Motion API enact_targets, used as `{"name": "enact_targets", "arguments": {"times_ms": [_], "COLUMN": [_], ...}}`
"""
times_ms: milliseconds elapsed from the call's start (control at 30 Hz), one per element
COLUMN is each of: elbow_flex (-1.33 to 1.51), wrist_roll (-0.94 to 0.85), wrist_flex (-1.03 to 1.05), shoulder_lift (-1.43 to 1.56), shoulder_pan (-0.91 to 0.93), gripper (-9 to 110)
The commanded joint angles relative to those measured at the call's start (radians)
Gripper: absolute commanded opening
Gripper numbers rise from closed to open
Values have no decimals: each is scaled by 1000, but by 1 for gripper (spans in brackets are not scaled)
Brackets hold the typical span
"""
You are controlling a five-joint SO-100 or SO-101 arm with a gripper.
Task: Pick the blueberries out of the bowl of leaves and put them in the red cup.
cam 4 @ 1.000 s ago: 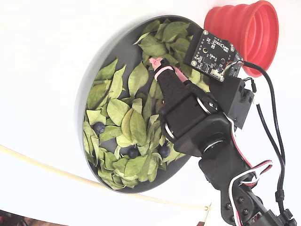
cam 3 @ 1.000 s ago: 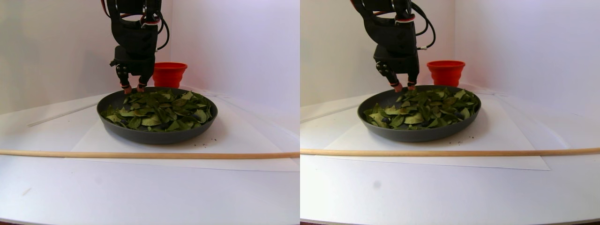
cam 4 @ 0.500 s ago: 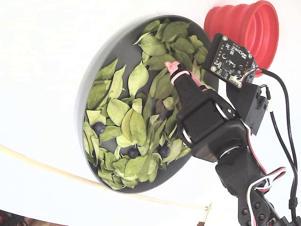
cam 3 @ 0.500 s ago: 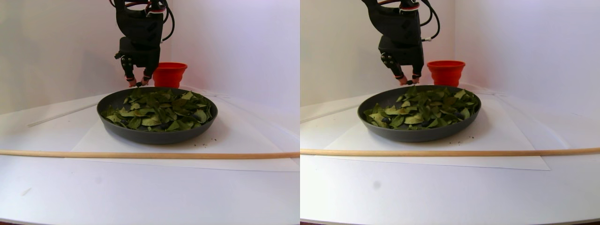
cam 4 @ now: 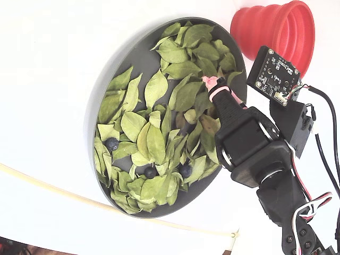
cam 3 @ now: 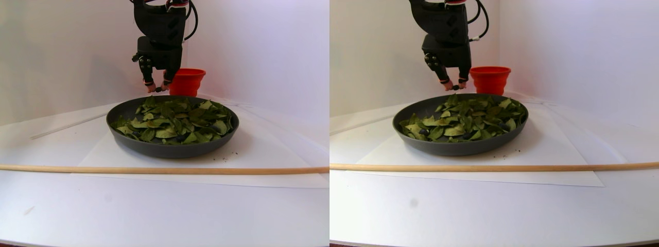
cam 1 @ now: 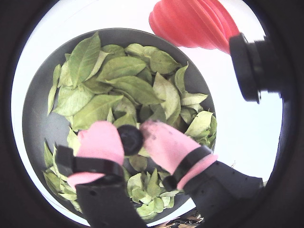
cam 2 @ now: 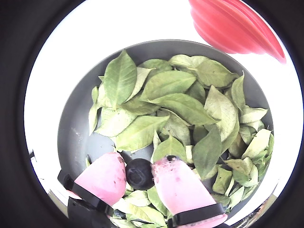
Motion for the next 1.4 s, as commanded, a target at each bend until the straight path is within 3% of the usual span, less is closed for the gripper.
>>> {"name": "enact_targets", "arguments": {"times_ms": [0,1367], "elbow_flex": [-43,-275], "wrist_roll": [2,31], "wrist_flex": [6,-29], "shoulder_lift": [133,163], "shoulder_pan": [12,133], "gripper": [10,10]}}
